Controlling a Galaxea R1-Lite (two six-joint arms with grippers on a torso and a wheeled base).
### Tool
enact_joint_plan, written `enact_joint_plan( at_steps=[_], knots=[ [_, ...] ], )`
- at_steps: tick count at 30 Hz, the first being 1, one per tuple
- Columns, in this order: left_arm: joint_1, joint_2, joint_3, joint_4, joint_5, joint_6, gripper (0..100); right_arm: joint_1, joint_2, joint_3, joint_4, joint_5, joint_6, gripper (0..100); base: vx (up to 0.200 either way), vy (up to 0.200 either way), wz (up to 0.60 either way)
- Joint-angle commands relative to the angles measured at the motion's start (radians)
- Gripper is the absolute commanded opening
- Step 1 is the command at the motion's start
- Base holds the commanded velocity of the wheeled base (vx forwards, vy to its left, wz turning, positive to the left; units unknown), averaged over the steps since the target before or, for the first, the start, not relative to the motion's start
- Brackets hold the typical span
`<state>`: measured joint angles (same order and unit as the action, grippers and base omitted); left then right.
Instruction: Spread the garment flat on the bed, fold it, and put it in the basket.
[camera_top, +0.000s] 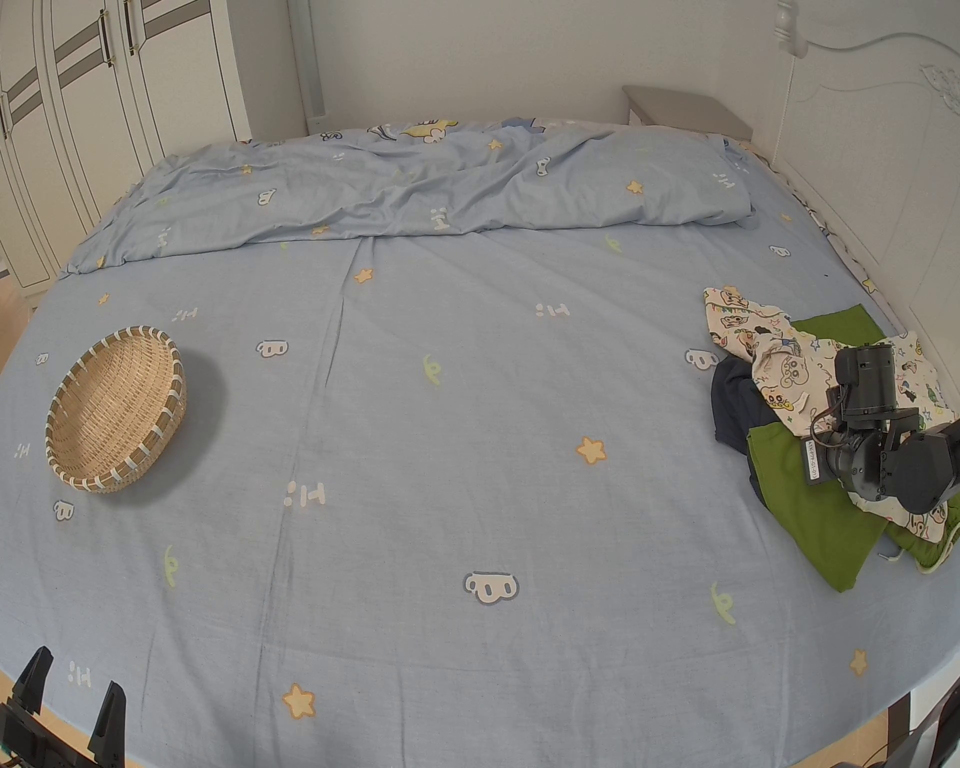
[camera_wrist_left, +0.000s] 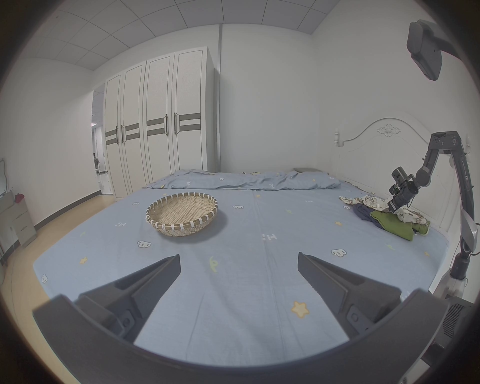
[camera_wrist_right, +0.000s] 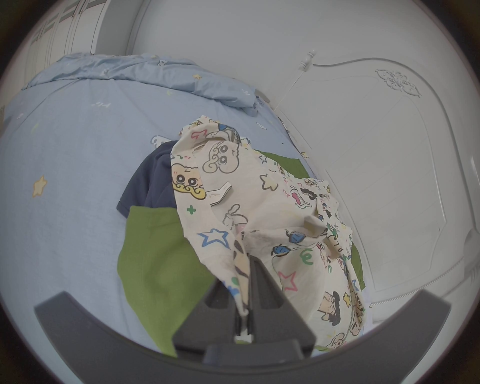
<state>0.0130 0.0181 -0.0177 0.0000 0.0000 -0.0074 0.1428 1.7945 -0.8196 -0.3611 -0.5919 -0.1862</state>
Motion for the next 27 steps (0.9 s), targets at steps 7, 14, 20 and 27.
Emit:
enact_joint_plan(
  at_steps=[7,14,20,27],
  knots=[
    [0.001,-0.018,0.018,0.0,0.0,0.0,100,0.009,-0.066,-0.075,0.073,0.012,0.005,0,0.0,0.0,0.0],
    [0.001,-0.018,0.018,0.0,0.0,0.0,100,0.067,-0.205,-0.303,0.525,0.123,0.202,0,0.0,0.0,0.0],
    [0.001,-0.018,0.018,-0.002,0.0,0.0,100,0.141,-0.264,-0.394,0.702,0.319,0.404,0,0.0,0.0,0.0],
    [0.001,-0.018,0.018,0.0,0.0,0.0,100,0.186,-0.293,-0.495,0.929,0.362,0.439,0,0.0,0.0,0.0]
  ],
)
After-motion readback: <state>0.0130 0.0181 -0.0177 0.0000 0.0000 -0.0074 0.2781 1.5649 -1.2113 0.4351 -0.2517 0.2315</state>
